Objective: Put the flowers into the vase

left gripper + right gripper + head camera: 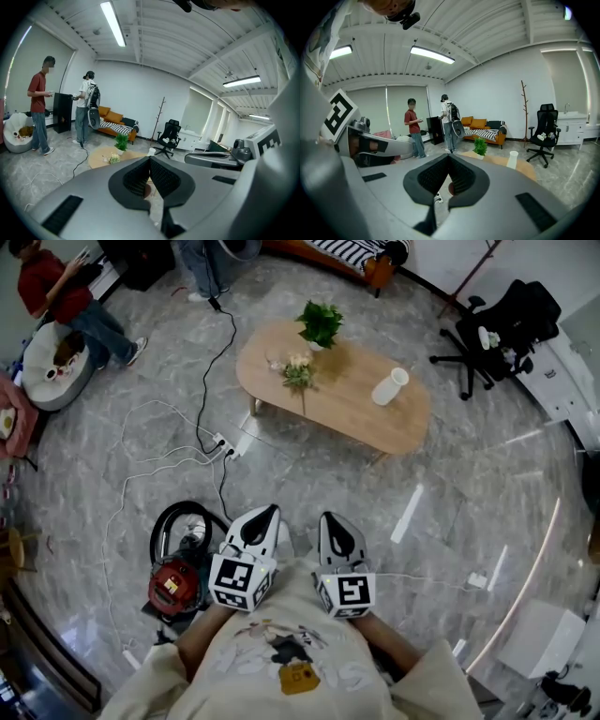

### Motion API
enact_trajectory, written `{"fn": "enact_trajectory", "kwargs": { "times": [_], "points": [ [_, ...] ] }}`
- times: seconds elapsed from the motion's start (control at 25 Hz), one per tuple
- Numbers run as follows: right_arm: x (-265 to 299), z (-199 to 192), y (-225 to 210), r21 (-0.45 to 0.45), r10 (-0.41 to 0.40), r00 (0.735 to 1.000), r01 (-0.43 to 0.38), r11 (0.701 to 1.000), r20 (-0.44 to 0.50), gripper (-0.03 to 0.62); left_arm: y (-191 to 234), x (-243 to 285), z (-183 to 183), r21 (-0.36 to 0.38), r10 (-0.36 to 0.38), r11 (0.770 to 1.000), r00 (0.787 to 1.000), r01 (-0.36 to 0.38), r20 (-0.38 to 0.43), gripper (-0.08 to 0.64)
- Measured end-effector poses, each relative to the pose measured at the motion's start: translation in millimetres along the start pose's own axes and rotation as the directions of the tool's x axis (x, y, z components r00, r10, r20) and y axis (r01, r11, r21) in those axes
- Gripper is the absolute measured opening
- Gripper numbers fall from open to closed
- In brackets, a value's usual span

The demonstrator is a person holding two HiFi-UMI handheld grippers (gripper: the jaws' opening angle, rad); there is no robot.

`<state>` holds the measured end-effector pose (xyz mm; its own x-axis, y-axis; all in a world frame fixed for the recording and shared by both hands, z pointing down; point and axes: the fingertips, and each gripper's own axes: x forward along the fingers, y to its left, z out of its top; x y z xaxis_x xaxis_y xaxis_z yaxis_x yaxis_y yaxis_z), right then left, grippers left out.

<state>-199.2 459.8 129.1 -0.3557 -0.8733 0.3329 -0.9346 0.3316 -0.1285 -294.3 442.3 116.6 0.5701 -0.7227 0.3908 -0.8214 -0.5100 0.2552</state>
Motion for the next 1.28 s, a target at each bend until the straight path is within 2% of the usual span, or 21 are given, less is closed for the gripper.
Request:
{"fn": "enact_trajectory", "kwargs": {
  "times": [0.2,0.44,0.72,0.96,1.12,1.28],
  "points": [
    [6,-6,-2,0.014,-0.009,1.000,0.009,1.000,-0.017,0.005,5,5,-6,-0.007,-0.004,1.000,1.000,0.004,-0.014,0.009],
    [28,-5,-25,0.044,-0.012,1.000,0.013,0.999,-0.025,0.005,12,34,-2,0.004,0.005,1.000,0.999,-0.005,-0.047,0.009],
    [87,25,-86,0.068,0.021,1.000,-0.020,0.998,-0.009,0.005,23,109,42,0.025,0.056,0.998,0.998,-0.055,-0.037,0.009],
    [137,60,-151,0.141,0.051,0.999,-0.051,0.989,0.000,0.005,12,182,86,0.042,0.063,0.997,0.997,-0.061,-0.047,0.009],
    [161,72,-182,0.139,0.096,0.995,-0.095,0.986,-0.003,0.005,11,223,103,0.037,0.099,0.995,0.993,-0.097,-0.069,0.009],
    [178,83,-219,0.145,0.109,0.994,-0.106,0.984,-0.011,0.005,7,260,115,0.025,0.117,0.993,0.990,-0.115,-0.084,0.009]
  ]
}}
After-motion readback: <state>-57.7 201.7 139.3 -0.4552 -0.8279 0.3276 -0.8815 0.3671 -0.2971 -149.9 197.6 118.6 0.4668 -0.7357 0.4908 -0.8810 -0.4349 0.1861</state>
